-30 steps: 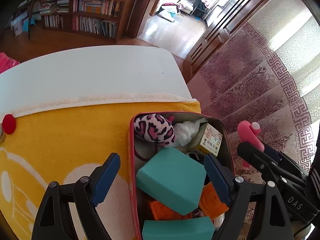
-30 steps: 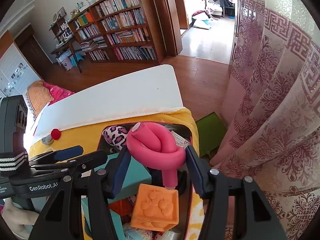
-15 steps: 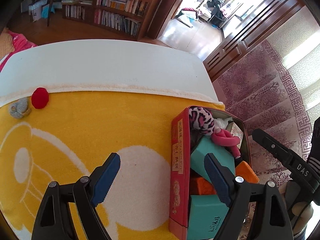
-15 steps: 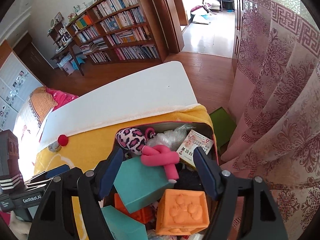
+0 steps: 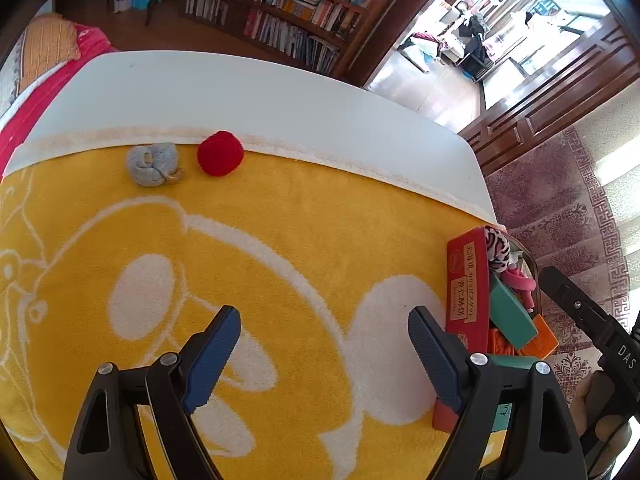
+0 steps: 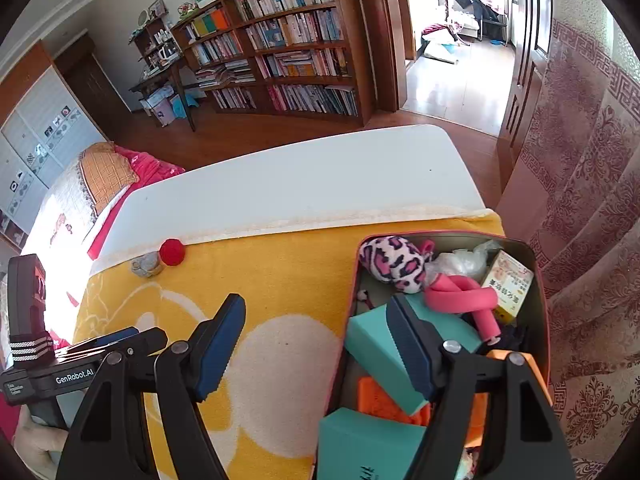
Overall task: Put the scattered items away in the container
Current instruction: 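Withdraw both tools and grasp the grey sock with the left tool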
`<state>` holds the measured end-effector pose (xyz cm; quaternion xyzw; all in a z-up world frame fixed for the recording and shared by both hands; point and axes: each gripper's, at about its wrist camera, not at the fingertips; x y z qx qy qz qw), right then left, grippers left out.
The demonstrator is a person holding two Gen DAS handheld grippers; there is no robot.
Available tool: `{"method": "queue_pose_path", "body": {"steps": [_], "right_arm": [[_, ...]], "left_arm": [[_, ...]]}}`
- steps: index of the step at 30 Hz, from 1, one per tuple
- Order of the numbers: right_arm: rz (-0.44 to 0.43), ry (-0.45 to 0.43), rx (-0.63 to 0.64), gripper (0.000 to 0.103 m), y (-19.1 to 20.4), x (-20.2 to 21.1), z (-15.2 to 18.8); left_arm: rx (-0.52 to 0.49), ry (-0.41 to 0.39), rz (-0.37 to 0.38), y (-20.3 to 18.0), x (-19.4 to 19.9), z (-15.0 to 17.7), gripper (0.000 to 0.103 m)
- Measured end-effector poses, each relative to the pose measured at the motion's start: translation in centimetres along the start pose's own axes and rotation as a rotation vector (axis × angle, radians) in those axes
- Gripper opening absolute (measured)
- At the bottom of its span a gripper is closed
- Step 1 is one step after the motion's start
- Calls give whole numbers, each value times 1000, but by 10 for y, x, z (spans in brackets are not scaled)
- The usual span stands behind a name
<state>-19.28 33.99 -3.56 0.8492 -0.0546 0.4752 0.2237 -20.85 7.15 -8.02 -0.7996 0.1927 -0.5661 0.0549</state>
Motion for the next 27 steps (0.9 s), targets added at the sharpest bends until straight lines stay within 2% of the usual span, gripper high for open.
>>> {"method": "queue_pose_path", "body": {"steps": [7, 12, 18, 27], "right_arm": [[-23, 58, 52, 76, 58, -31, 21], [-21, 78, 56, 76, 80, -45, 29], [-3, 97, 23, 76, 85, -55, 36], [38, 121, -3, 77, 82, -67, 37]], "left_arm": [[87, -8, -24, 72, 12, 3, 87], [105, -16, -28, 108, 7, -7, 87], [78, -23, -47, 132, -9, -31, 87], [17, -9, -85, 142, -42, -62, 87]]}}
Point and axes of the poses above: each gripper's, at about its wrist camera, not at the fingertips, and x roughly against the way its jaws point, y to its left, z to its underside, and after that the axes turned 12 degrees about -x, right-handed
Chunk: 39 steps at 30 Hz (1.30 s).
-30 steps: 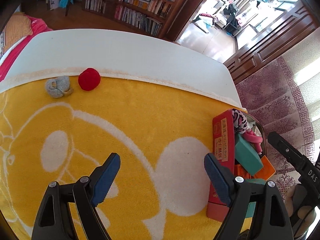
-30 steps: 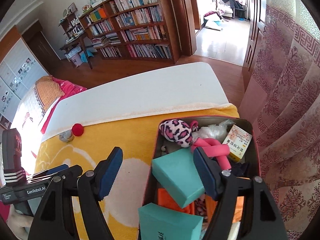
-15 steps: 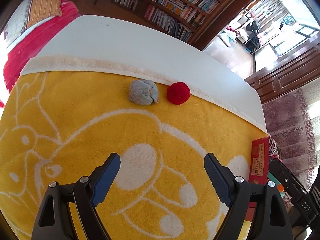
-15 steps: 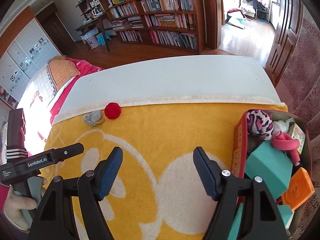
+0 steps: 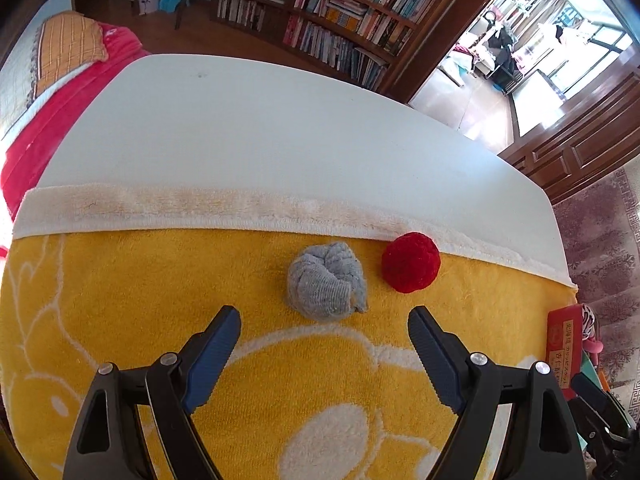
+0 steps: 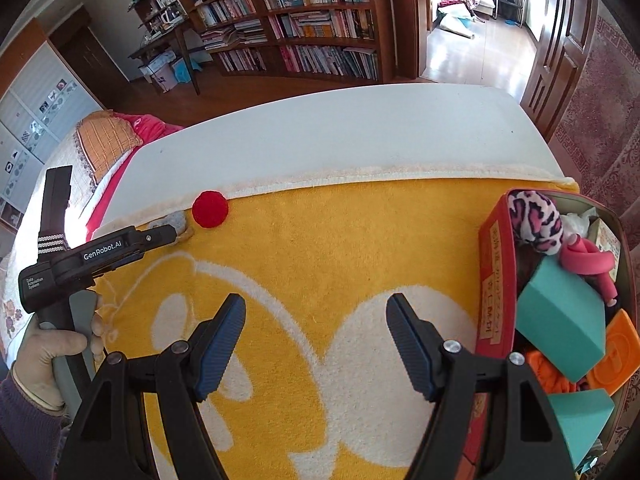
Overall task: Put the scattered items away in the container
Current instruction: 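Withdraw both tools and grasp the grey sock with the left tool, then grasp the red pompom ball with the right tool while the left tool holds the sock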
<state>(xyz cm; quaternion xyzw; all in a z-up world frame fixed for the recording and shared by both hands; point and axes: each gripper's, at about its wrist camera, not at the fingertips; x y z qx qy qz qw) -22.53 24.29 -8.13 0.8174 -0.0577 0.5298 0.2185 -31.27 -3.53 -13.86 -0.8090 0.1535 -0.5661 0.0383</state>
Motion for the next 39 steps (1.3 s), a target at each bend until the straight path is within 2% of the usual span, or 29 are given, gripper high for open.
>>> {"method": "queue_pose_path", "body": {"steps": [9, 11, 14, 17, 19, 24, 35, 39], "right_arm": [[12, 17, 14, 76, 14, -14, -6], [7, 20, 21, 76, 20, -19, -9], [1, 25, 39, 76, 33, -27, -12], [-4, 30, 64, 76, 47, -36, -15], [-10, 33, 79, 76, 56, -42, -18], [-22, 41, 116, 76, 79, -58, -26], [-3, 65, 174, 76, 126, -111, -38], [9, 87, 177, 67, 134, -125, -41]], "left_arm": [[-24, 0, -12, 3, -17, -9, 87], [-33, -9, -21, 4, -17, -10, 80], [-68, -19, -42, 4, -17, -11, 61], [-87, -40, -10, 3, -12, -9, 44], [-94, -64, -26, 4, -4, -5, 44], [-43, -102, -1, 22, 22, 5, 44], [29, -101, -7, 57, 59, 43, 44], [49, -90, -19, 61, 63, 57, 44]]}}
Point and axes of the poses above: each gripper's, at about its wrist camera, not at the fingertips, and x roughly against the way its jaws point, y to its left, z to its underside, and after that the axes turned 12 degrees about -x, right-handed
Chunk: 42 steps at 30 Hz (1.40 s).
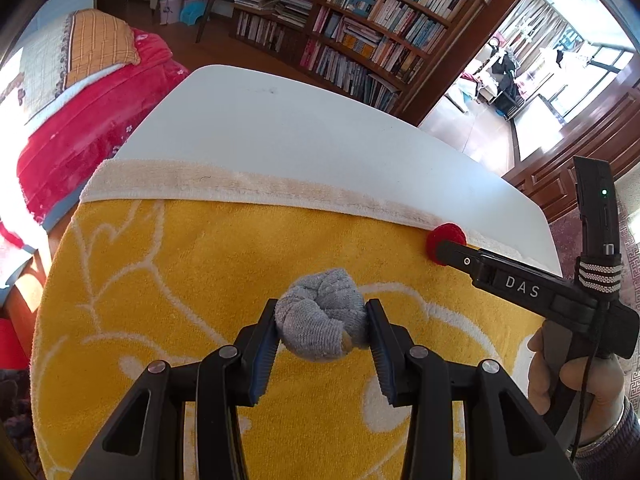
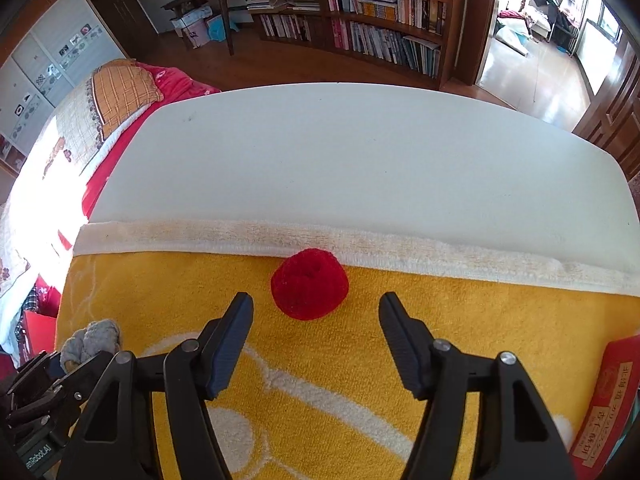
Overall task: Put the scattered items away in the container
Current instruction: 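Grasp the red pompom ball with the right tool while the left tool holds the sock, then carry the grey sock and red ball into the red tin and open both tools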
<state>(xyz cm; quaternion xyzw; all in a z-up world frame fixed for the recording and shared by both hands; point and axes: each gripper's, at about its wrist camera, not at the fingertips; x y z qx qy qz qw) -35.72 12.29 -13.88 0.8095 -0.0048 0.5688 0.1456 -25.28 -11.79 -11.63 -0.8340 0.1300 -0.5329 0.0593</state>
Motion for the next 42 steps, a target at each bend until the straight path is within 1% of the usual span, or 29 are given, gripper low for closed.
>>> {"method": "queue_pose_path", "body": {"steps": [1, 2, 3, 5, 6, 9, 13, 17, 20, 23, 27, 30, 35, 38, 42], "right_arm": [[11, 0, 4, 65, 1, -2, -1], [23, 2, 11, 59, 3, -5, -2], [28, 9, 19, 51, 3, -8, -2], [19, 28, 28, 41, 3, -12, -1], [20, 22, 33, 37, 3, -10, 0], [24, -3, 60, 33, 2, 5, 7], [-9, -52, 58, 33, -9, 42, 18], [-25, -107, 24, 33, -39, 82, 30], [-26, -143, -40, 33, -73, 113, 39], [-9, -189, -92, 33, -115, 145, 51], [62, -245, -124, 33, -172, 181, 64], [100, -265, -185, 33, -219, 201, 70], [124, -297, -282, 33, -286, 228, 79], [128, -301, -309, 33, -314, 237, 85], [113, -282, -320, 33, -339, 239, 89]], "left_arm": [[9, 5, 1, 2, 1, 3, 44], [17, 9, 3, 3, 3, 6, 44], [23, 12, 4, 1, 3, 5, 44], [20, 13, 0, -2, 4, 6, 44], [16, 13, -3, -4, 5, 7, 44], [5, 15, -4, -12, 9, 9, 44], [-13, 17, 5, -29, 10, 8, 44], [-55, 10, 30, -62, 12, 5, 44], [-97, 6, 53, -97, 13, 3, 44], [-142, 4, 80, -135, 13, 4, 44], [-192, 15, 135, -189, 12, 9, 44], [-242, 20, 160, -234, 9, 12, 44], [-294, 24, 197, -300, 5, 13, 44], [-316, 24, 211, -334, -3, 9, 44], [-347, 29, 219, -373, -16, 4, 44]]}}
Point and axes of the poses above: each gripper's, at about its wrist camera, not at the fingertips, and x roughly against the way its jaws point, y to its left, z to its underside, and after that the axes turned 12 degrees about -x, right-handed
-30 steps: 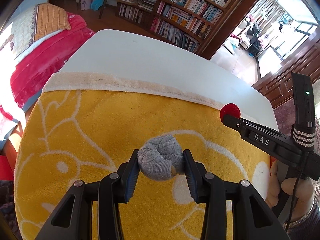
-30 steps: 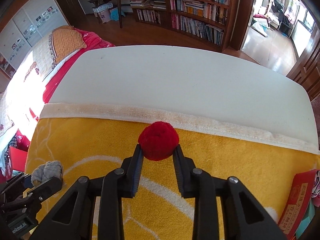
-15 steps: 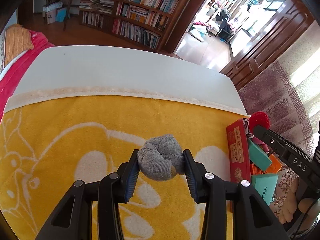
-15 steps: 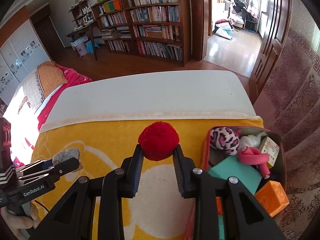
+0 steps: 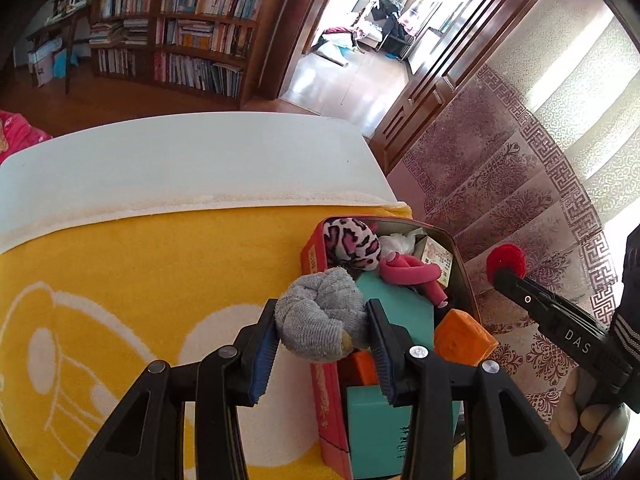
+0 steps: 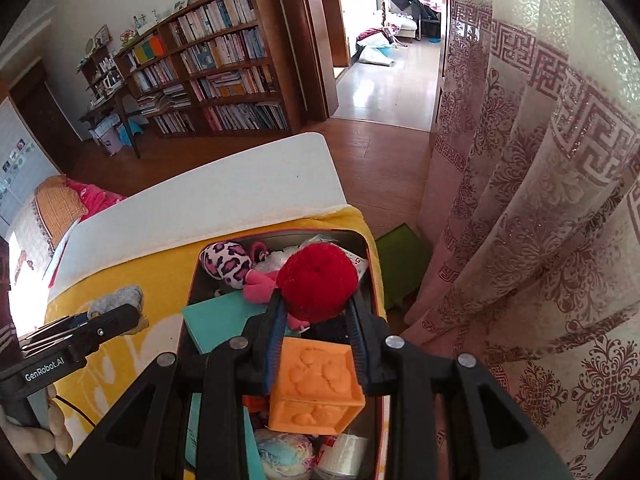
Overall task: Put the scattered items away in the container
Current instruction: 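Carry the grey sock and red ball into the red tin and open both tools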
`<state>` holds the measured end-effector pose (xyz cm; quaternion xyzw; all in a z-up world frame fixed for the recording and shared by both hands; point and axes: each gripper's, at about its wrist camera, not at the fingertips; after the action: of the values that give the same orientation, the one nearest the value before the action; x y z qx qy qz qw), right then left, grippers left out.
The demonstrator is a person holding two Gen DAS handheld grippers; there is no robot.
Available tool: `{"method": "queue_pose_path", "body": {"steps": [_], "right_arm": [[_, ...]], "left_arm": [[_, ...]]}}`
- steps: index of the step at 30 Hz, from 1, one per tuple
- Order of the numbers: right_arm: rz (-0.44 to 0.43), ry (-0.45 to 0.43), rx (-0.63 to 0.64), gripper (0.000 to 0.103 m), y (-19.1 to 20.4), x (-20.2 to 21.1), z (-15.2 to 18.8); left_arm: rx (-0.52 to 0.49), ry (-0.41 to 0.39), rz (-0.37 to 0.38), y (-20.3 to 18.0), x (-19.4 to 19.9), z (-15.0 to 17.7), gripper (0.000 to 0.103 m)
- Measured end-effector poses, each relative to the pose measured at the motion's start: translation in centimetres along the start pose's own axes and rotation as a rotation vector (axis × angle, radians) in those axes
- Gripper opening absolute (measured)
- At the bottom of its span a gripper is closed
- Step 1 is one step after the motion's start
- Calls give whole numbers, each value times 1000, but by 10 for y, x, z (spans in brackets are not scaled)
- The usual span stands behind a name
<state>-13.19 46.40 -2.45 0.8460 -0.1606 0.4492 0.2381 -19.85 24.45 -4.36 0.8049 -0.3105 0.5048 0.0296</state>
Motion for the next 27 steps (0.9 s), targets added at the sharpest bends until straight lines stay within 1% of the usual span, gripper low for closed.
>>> {"method": "queue_pose_path", "body": {"steps": [5, 12, 14, 15, 16, 17, 18, 19, 20, 21, 26, 27], "right_arm": [[-11, 32, 6, 33, -12, -13, -1], [-24, 90, 31, 33, -17, -38, -1], [-25, 108, 29, 34, -17, -43, -2], [-30, 120, 22, 38, -19, -46, -2], [-34, 123, 11, 38, -21, -46, -2], [-43, 128, 1, 43, -22, -47, -2], [-52, 134, -8, 51, -24, -47, -2], [-53, 139, -23, 55, -26, -47, -2], [-58, 137, -29, 60, -27, -45, -2], [-62, 134, -32, 63, -28, -44, -2], [-75, 126, -48, 65, -29, -35, -1], [-79, 123, -53, 66, -29, -32, 0]], "left_arm": [[-1, 30, 17, -22, -30, -17, 44], [0, 64, -4, -33, -60, -28, 44], [-2, 74, -7, -34, -64, -30, 44], [-2, 80, -9, -34, -66, -30, 45], [0, 88, -13, -34, -67, -31, 52], [5, 96, -20, -33, -68, -31, 59], [12, 97, -28, -32, -68, -31, 78], [21, 91, -35, -30, -66, -30, 86], [28, 86, -38, -29, -64, -30, 86], [31, 89, -41, -28, -63, -30, 86], [29, 92, -78, -25, -53, -29, 87], [29, 91, -89, -24, -50, -28, 94]]}}
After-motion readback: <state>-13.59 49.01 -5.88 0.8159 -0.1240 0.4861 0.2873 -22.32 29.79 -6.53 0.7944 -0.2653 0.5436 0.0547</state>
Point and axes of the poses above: each gripper's, at about its wrist camera, not at the fingertips, and x roughly against the way its jaws point, y to its left, z to its underside, and after that the axes turned 12 degrees about -x, right-handed
